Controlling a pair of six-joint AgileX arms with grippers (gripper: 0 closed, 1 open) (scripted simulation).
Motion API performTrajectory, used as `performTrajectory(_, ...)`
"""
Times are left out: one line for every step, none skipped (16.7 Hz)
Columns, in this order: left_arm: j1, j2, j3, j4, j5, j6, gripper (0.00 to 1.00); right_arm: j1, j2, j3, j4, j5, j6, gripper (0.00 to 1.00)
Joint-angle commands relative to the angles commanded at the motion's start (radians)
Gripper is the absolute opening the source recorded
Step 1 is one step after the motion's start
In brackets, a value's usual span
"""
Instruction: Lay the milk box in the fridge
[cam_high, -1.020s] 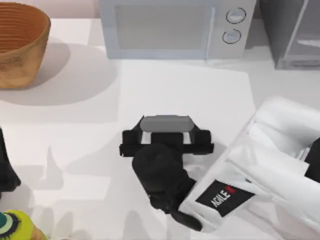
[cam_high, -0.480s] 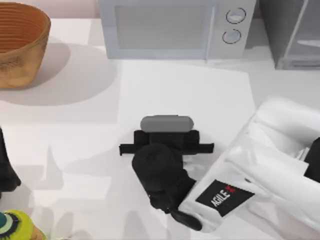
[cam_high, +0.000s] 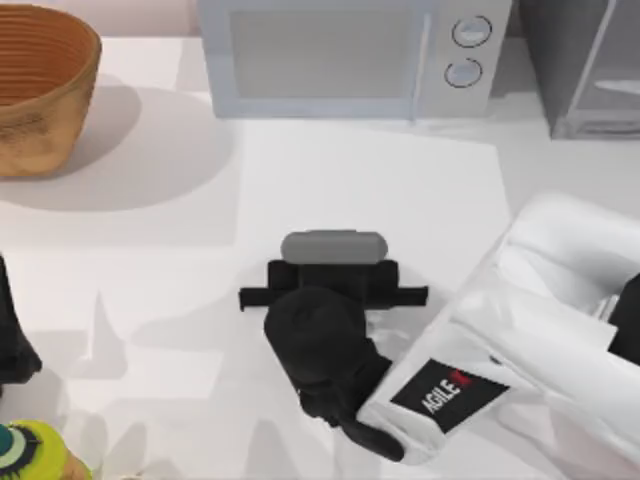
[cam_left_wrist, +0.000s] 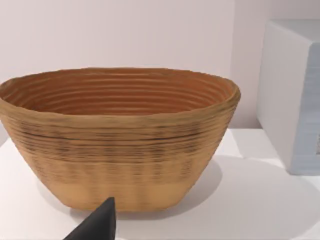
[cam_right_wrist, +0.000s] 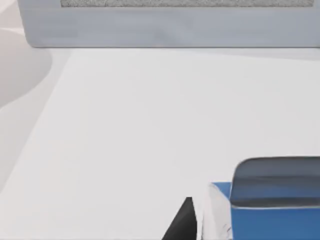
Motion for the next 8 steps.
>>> performTrajectory(0.0, 0.0, 0.0, 0.0, 0.0, 0.0, 1.0, 0.0, 0.0, 0.0, 0.0, 0.0, 0.0, 0.0)
performTrajectory(0.0, 0.0, 0.0, 0.0, 0.0, 0.0, 1.0, 0.0, 0.0, 0.0, 0.0, 0.0, 0.0, 0.0)
performTrajectory(0.0, 0.0, 0.0, 0.0, 0.0, 0.0, 1.0, 0.003, -0.001, -0.001, 0.0, 0.001, 0.001, 0.0)
performTrajectory(0.0, 0.0, 0.0, 0.0, 0.0, 0.0, 1.0, 0.003, -0.004, 0.0, -0.003, 0.0, 0.001, 0.0)
performTrajectory(0.0, 0.0, 0.0, 0.0, 0.0, 0.0, 1.0, 0.003, -0.017, 0.003, -0.015, 0.0, 0.001, 0.0)
performTrajectory(0.0, 0.0, 0.0, 0.0, 0.0, 0.0, 1.0, 0.003, -0.04, 0.007, -0.038, 0.0, 0.001, 0.0)
performTrajectory(0.0, 0.0, 0.0, 0.0, 0.0, 0.0, 1.0, 0.002, -0.07, 0.012, -0.071, 0.0, 0.001, 0.0)
performTrajectory(0.0, 0.0, 0.0, 0.0, 0.0, 0.0, 1.0, 0.002, -0.107, 0.017, -0.112, -0.001, 0.001, 0.0)
